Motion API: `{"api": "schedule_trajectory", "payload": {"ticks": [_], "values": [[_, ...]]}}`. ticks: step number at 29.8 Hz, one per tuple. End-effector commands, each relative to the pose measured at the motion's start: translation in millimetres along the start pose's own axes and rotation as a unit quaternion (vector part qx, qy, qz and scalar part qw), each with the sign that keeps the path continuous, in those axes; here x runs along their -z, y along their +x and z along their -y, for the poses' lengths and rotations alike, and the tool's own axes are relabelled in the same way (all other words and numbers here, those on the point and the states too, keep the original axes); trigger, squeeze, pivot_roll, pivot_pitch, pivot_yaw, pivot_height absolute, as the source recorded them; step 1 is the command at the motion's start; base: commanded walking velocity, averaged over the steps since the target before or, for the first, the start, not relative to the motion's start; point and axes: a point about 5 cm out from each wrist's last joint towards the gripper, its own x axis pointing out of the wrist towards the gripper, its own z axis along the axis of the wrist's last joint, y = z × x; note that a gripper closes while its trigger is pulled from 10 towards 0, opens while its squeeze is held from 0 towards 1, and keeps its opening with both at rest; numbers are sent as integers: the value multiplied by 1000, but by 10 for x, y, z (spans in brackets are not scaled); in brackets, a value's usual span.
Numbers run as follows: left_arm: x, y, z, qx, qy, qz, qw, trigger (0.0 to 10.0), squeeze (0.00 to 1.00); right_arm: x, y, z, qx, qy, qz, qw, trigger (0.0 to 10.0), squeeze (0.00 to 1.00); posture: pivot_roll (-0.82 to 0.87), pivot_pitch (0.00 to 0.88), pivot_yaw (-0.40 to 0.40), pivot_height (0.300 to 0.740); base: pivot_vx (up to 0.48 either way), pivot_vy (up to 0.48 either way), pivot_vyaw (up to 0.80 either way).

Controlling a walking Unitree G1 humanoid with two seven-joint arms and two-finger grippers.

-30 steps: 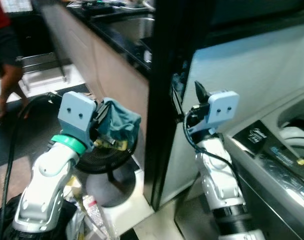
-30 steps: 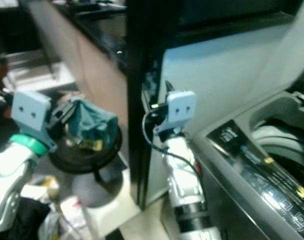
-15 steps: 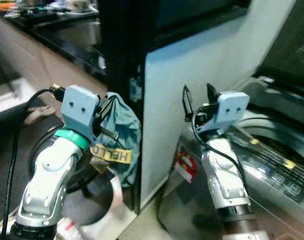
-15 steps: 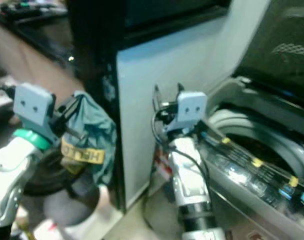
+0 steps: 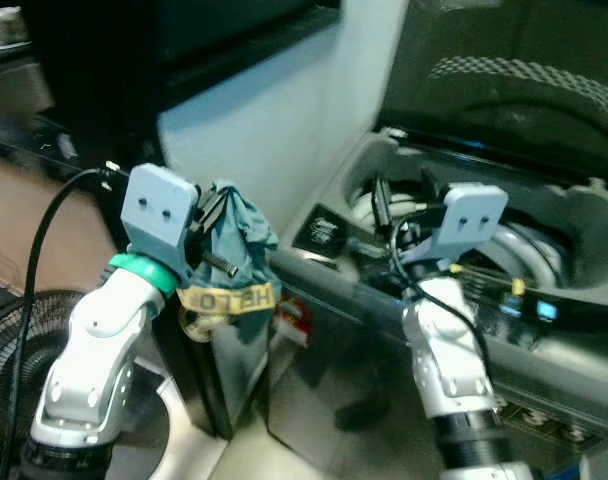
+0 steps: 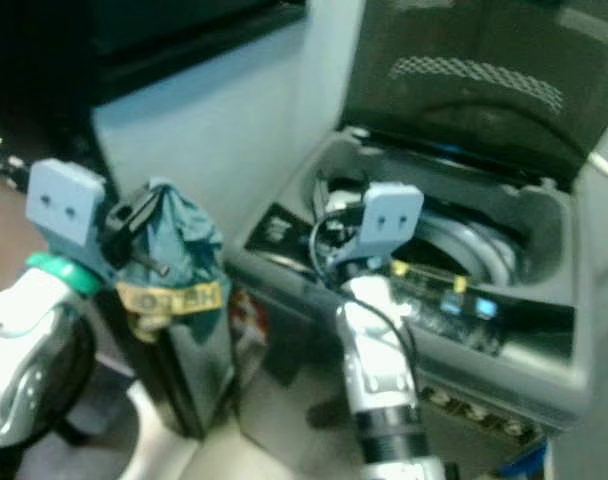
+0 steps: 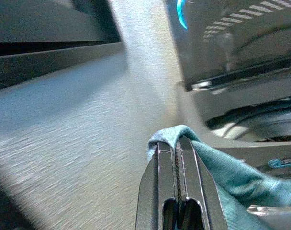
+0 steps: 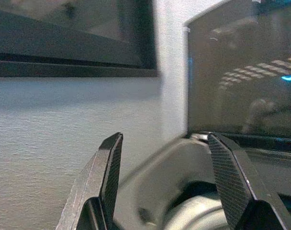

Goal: Clothes washing

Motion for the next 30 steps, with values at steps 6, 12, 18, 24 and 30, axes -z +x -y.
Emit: {"api": "schedule_trajectory", "payload": {"ticks": [6,12,18,24,30], "values": [[1,22,-12,-2,-10,-4,1000,10000,0,3,0,31,9,6,-4,1000,10000,0,77,8,56,731,0,0,-775],[-31,43,-15,-4,-12,1,1000,10000,0,6,2,51,15,8,-5,1000,10000,0,76,12,57,731,0,0,-775],[-41,49,-19,-5,-12,3,1000,10000,0,2,3,65,19,8,-5,1000,10000,0,75,15,58,731,0,0,-775],[-47,60,-24,-7,-14,4,1000,10000,0,0,7,83,22,7,-5,1000,10000,0,74,18,58,731,0,0,-775],[-43,64,-29,-7,-14,3,1000,10000,0,1,10,86,25,6,-6,1000,10000,0,74,21,57,731,0,0,-775]]}}
